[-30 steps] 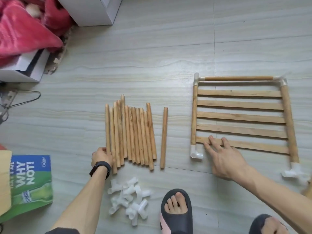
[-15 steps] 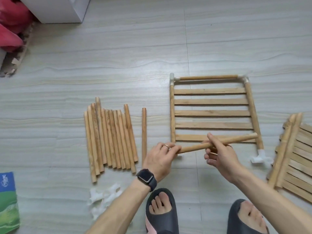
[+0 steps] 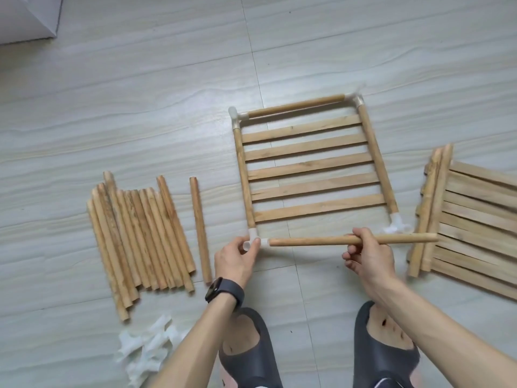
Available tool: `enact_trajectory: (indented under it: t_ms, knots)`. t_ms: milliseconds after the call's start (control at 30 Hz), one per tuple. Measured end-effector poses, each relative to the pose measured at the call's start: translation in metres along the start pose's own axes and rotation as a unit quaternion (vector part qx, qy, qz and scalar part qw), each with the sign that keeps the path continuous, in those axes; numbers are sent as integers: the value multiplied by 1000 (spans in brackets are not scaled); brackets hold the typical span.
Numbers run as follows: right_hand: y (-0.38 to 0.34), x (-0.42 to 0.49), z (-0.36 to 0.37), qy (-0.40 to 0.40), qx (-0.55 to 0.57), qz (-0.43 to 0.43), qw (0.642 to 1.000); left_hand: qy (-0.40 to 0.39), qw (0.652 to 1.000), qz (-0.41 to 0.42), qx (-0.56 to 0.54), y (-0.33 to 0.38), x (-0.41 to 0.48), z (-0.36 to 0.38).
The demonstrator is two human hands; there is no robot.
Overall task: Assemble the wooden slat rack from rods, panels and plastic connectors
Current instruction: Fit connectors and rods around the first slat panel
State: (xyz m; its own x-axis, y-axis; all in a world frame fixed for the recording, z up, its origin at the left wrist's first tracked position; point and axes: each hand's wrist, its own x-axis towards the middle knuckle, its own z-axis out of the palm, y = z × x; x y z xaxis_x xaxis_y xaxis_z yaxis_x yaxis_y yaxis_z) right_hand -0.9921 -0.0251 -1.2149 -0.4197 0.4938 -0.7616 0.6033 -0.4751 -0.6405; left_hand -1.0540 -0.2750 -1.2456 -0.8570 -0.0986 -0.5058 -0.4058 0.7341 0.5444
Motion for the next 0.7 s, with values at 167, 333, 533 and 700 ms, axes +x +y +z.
enact_trajectory:
  t_ms: [167, 333, 533, 700]
  knots:
    - [-2, 0, 4, -22, 2, -29, 999, 9, 998, -31, -53, 3, -3, -3]
    - [-8, 3, 9, -16, -12, -47, 999, -1, 993, -59, -98, 3, -7, -7]
    - [-13, -9, 8, -57, -58, -162, 983, 13, 993, -72, -90, 8, -9, -5]
    - [-4, -27, 15, -131, -68, -175, 973, 31, 990, -88, -102, 12, -13, -4]
